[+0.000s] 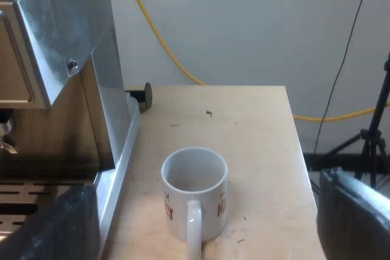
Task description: Pour the beans into the coffee machine
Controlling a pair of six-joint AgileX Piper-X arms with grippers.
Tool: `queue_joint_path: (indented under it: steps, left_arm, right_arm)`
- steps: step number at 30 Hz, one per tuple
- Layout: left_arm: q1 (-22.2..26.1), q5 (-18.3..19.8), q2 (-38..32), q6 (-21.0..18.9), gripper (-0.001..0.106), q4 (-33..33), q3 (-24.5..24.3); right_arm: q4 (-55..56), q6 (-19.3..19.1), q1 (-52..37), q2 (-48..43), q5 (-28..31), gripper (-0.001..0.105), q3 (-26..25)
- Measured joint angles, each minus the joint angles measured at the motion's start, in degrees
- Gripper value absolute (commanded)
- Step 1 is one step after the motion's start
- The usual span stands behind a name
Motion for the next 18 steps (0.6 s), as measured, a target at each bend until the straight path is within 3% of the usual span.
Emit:
queue_joint_path:
  steps: [6, 11, 18]
  left_arm:
    - [0.0, 0.0, -2.5, 0.0, 0.09, 4.4, 0.8]
    - [0.0, -0.1, -5.1, 0.3, 0.09, 8.4, 0.8]
    - [0.0, -1.0, -7.4, 0.3, 0.09, 13.4, 0.8]
  right_arm:
    - [0.0, 0.1, 0.0, -3.6, 0.0, 0.079, 1.8]
    - [0.1, 4.3, 0.0, -5.9, 0.0, 0.079, 4.4]
    - [0.5, 5.0, 0.0, -5.9, -2.8, 0.079, 6.3]
